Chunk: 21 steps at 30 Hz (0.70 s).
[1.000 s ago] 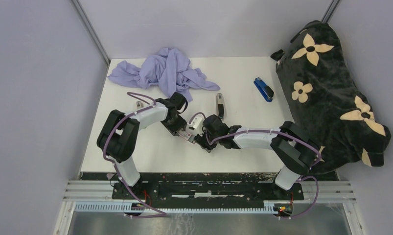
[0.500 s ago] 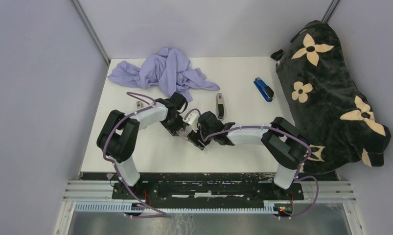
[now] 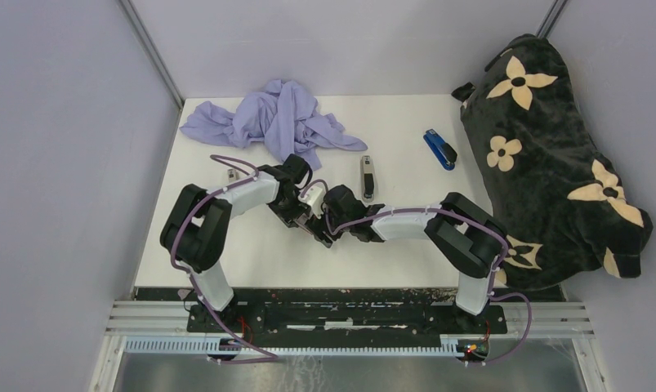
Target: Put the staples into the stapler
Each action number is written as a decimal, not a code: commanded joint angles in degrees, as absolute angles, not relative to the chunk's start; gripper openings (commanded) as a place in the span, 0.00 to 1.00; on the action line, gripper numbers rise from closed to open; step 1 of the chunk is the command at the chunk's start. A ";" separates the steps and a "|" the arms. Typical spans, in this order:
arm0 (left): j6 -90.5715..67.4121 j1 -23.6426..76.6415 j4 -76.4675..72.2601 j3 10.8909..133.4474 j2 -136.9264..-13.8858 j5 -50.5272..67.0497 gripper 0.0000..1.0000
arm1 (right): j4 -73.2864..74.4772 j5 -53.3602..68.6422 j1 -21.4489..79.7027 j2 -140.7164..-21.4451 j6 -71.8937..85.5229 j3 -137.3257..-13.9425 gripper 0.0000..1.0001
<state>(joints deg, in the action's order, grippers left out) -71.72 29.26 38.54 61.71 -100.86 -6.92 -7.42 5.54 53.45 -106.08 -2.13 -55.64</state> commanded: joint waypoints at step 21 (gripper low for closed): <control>-74.27 28.18 39.92 59.06 -100.42 -9.85 0.49 | 1.14 6.08 54.66 -104.06 -1.51 -52.84 0.50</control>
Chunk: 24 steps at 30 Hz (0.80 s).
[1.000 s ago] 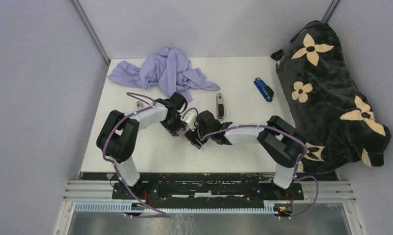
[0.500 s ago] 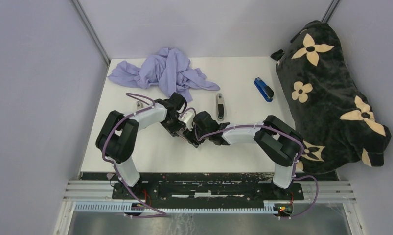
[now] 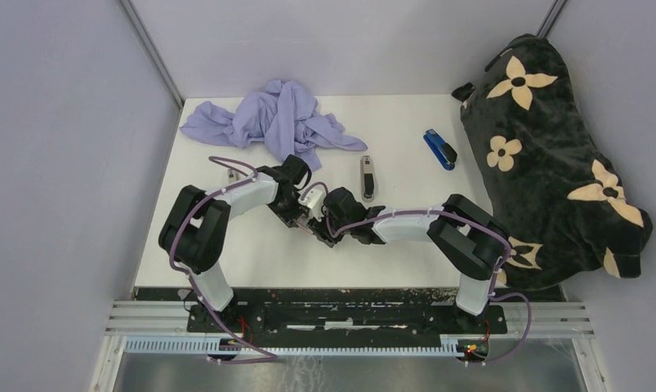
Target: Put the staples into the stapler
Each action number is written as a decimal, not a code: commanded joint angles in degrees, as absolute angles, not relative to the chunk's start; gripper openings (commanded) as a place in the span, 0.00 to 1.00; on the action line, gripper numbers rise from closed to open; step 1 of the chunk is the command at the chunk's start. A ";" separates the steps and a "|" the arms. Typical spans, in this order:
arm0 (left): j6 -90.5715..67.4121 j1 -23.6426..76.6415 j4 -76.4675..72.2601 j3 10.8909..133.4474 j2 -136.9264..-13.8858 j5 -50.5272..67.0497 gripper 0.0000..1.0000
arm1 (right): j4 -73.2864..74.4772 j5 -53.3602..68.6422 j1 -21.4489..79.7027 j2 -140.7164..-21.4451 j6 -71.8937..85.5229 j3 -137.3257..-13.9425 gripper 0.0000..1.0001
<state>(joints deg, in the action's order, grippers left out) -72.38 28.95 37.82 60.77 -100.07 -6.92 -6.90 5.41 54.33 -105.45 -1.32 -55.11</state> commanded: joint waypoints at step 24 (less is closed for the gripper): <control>-74.19 27.16 39.90 58.35 -100.12 -9.40 0.50 | 6.22 3.98 54.51 -98.26 -2.73 -48.70 0.43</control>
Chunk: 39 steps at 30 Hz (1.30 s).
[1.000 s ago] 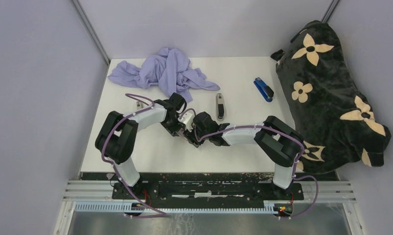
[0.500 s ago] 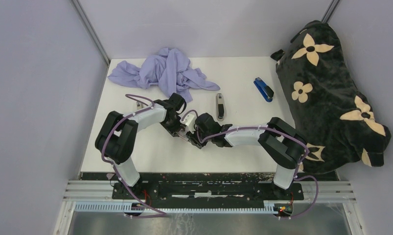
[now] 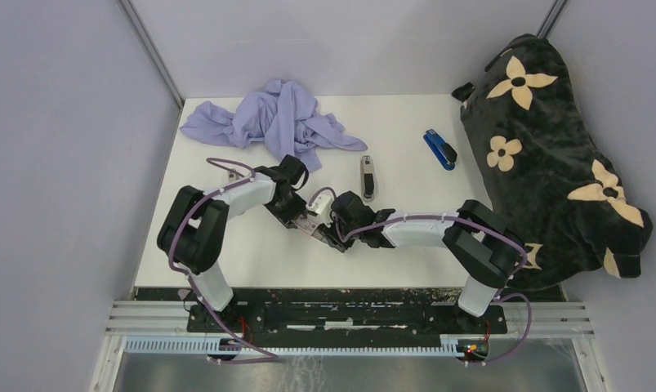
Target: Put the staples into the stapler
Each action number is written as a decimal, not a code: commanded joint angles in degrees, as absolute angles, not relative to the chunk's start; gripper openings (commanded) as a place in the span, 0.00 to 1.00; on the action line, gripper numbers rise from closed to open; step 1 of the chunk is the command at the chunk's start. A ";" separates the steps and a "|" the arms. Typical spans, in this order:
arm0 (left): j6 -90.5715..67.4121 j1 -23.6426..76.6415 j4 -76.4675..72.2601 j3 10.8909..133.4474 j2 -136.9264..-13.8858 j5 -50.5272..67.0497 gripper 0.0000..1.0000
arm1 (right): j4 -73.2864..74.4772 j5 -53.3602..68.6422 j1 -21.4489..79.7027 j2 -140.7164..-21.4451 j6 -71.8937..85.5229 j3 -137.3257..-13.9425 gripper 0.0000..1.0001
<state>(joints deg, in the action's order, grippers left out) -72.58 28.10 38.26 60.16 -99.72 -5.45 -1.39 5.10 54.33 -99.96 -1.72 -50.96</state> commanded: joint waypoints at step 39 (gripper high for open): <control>-40.61 20.44 40.75 62.87 -81.09 -22.99 0.87 | -2.81 -15.09 47.19 -71.92 1.34 -39.90 0.92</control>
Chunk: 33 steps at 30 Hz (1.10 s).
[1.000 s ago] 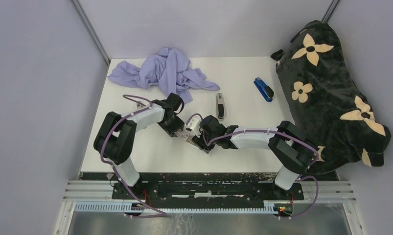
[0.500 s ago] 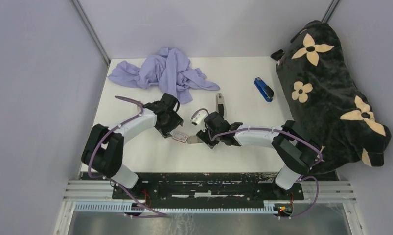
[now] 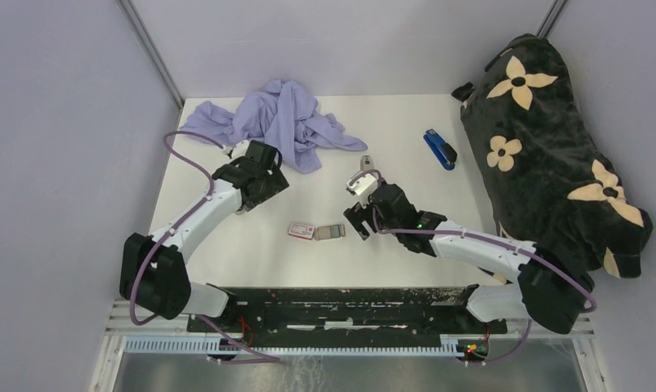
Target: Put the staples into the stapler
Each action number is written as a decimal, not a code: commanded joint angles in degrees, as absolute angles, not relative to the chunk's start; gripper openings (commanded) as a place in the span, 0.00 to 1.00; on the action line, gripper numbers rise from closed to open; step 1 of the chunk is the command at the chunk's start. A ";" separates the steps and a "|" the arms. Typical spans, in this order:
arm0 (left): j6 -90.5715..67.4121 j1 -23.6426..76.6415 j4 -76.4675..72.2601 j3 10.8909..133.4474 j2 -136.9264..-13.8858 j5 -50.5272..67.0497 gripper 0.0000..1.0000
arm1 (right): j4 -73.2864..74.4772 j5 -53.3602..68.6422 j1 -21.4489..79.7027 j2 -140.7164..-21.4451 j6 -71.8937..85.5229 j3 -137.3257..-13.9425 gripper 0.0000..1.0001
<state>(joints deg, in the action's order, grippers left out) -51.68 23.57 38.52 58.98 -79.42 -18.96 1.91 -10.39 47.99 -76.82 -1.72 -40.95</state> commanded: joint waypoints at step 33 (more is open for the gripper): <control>-22.36 -0.61 42.81 73.33 -102.59 -7.83 0.48 | -15.35 -22.89 46.10 -61.39 7.73 -29.58 1.00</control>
<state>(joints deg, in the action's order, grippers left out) -24.51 -0.62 42.19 71.24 -102.76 -9.67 -12.60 -20.95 46.37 -62.30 6.59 -29.50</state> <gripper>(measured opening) 0.542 0.996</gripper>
